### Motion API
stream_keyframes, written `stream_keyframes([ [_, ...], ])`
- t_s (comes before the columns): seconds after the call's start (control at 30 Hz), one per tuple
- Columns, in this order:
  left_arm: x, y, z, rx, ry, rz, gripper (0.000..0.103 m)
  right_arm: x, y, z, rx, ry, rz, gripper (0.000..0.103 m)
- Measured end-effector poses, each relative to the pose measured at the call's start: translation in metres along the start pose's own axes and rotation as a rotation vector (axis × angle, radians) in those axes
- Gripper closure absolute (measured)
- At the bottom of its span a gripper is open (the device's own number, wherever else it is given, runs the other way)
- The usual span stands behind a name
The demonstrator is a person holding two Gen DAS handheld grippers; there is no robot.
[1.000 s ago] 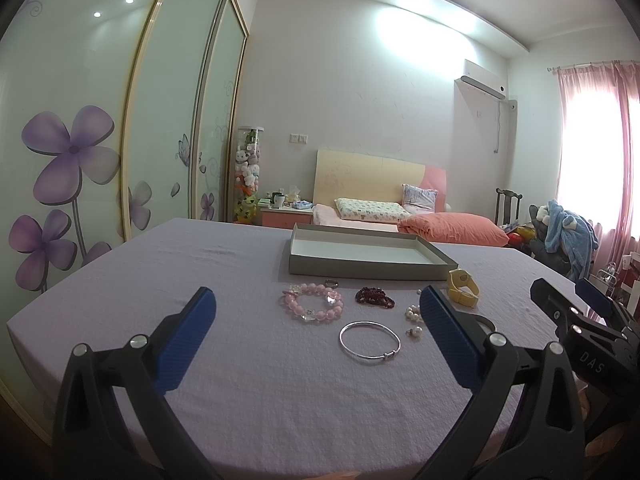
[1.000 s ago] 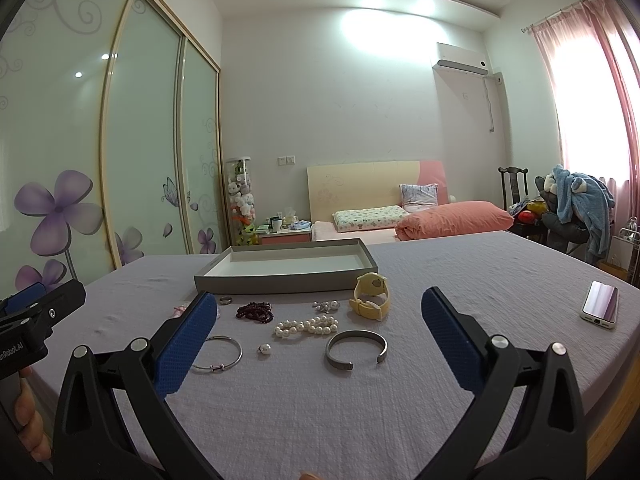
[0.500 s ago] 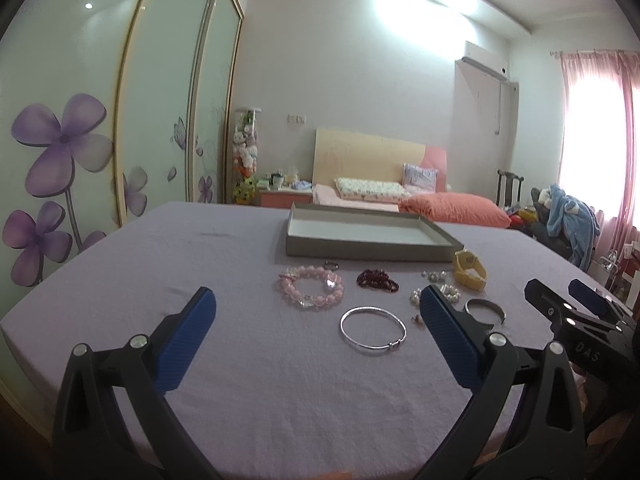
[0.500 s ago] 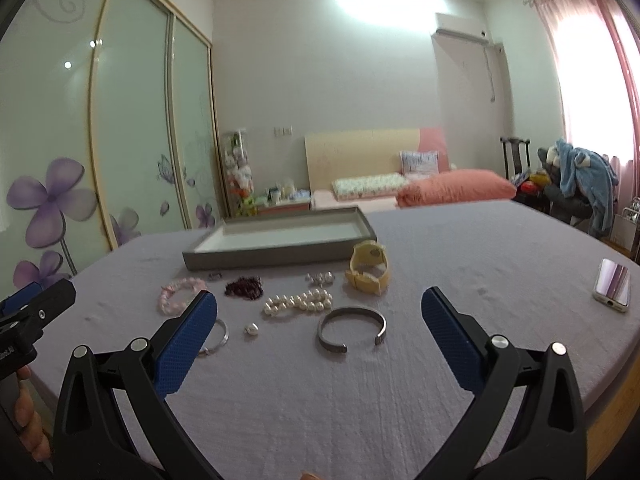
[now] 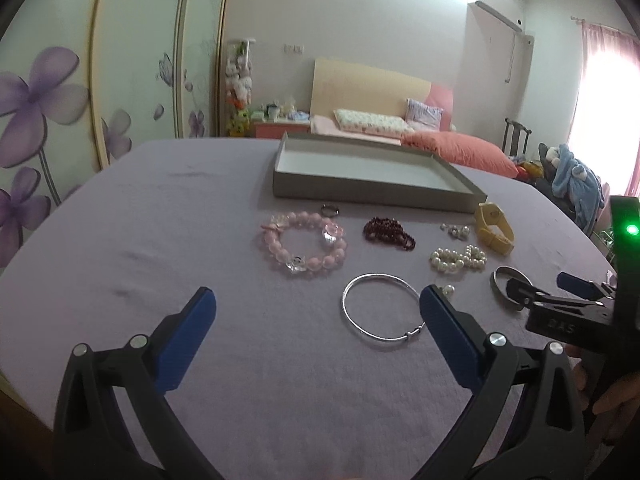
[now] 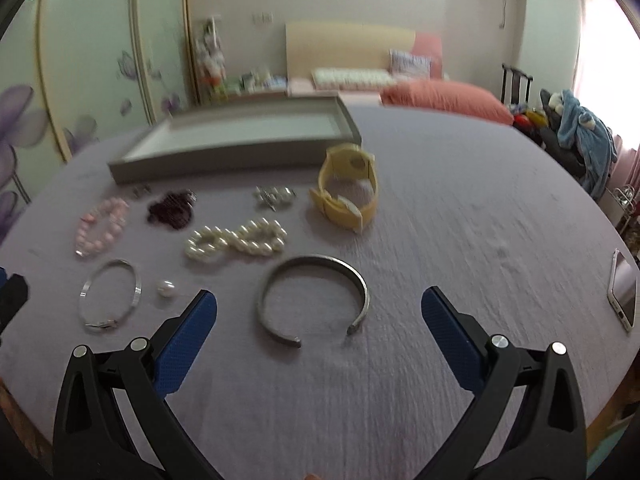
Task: Organize jewelry
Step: 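Grasp the silver cuff bangle with the right tool while the left tool grasps the thin silver bangle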
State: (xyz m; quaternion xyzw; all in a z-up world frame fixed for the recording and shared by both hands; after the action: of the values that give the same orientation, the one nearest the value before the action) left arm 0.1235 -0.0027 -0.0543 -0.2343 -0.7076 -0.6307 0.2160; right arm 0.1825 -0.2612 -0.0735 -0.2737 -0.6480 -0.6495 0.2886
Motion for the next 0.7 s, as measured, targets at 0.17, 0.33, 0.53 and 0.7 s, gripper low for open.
stream_keyframes([
  [0.17, -0.013, 0.002, -0.002, -0.006, -0.035, 0.052, 0.004, -0.016, 0.001, 0.004, 0.023, -0.002, 0.103, 0.002],
  [0.33, -0.024, 0.002, -0.008, -0.026, -0.053, 0.094, 0.004, -0.018, 0.003, 0.006, 0.034, 0.044, 0.126, 0.013],
  [0.53, -0.035, 0.002, -0.016, -0.045, -0.069, 0.131, 0.004, -0.01, 0.001, 0.005, 0.044, 0.074, 0.104, 0.035],
  [0.7, -0.047, 0.002, -0.027, -0.069, -0.083, 0.184, 0.004, -0.008, 0.0, -0.007, 0.009, 0.082, 0.079, 0.036],
])
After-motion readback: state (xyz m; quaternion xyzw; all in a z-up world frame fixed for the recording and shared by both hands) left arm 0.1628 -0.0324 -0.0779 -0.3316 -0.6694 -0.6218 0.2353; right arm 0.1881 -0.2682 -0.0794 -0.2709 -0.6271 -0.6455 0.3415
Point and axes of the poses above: each gripper's, at about its wrist camera, not at the fingertips, and x roughly against the way its jaws point, z to its left, y to its top, the point moved 2 cm from there along -x, roughly the way its jaws point, and after that the axes turned 2 degrees about z, right-handed, at the moved point
